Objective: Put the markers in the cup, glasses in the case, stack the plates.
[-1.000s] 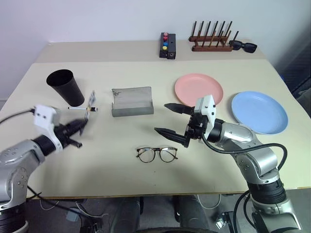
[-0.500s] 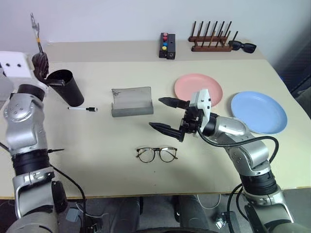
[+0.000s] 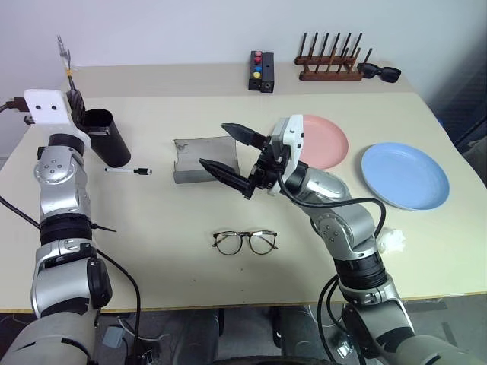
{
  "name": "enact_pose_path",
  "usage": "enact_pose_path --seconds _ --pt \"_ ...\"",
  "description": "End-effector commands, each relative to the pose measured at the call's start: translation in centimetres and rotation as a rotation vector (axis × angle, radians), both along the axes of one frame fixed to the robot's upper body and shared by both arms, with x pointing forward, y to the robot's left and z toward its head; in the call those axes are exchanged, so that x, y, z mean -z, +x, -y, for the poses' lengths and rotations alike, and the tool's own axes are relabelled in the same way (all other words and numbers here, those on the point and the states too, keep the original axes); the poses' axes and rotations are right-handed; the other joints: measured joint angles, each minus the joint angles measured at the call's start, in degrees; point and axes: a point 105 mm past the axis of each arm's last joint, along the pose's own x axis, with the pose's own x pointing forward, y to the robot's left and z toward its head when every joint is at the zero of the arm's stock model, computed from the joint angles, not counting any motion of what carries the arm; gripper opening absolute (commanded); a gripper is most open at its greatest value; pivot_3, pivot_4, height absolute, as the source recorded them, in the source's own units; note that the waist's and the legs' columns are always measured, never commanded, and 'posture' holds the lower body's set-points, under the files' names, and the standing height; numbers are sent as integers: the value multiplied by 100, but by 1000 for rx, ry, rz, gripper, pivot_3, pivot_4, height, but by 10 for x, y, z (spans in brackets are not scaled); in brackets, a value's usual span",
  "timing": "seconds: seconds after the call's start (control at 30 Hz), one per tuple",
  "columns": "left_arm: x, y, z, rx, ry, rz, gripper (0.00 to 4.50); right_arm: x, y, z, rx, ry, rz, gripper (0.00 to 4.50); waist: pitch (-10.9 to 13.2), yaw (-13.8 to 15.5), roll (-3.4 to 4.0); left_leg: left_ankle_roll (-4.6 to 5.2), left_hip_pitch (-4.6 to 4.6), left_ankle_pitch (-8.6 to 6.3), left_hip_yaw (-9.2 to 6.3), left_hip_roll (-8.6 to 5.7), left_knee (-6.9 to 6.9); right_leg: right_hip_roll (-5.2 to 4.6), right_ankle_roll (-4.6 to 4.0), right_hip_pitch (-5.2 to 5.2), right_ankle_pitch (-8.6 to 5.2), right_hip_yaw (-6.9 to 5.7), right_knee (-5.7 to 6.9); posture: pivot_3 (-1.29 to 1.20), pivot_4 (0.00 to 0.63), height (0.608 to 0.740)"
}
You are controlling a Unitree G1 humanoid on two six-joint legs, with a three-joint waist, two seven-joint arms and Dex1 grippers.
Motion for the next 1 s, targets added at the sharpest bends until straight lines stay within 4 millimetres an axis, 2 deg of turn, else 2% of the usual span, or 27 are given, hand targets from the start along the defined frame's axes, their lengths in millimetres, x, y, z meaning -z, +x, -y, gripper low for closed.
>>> enact_pose_path --seconds 0.03,0.3,0.53,0.63,0.8,1.0 --pt "-15 -2 3 5 21 59 32 -11 -5 -3 -18 32 42 4500 0 -12 0 0 0 0 0 0 0 0 0 0 0 0 0 0 150 739" --pt "4 -2 6 -1 -10 19 32 -9 -8 -8 -48 31 35 4500 0 -28 0 0 1 0 0 0 -2 1 0 -3 0 0 4 0 150 739" --pt "9 -3 5 -7 -24 13 32 -8 -10 -10 -57 30 31 4500 0 -23 0 0 0 0 -1 1 -2 1 0 -3 0 0 6 0 150 739" --pt "11 -2 6 -8 -30 10 1195 -8 -10 -10 -57 28 31 4500 0 -18 0 0 0 0 0 0 -1 0 0 -3 0 0 5 0 150 739" --pt "11 -2 7 -7 -32 8 3588 -7 -11 -9 -57 25 31 4500 0 -20 0 0 1 0 0 0 -1 0 0 -3 0 0 5 0 150 739" --pt "13 -2 10 2 -36 4 3588 -7 -12 -9 -60 24 29 4500 0 -22 0 0 1 0 -1 1 -1 1 0 -3 0 0 6 0 150 739"
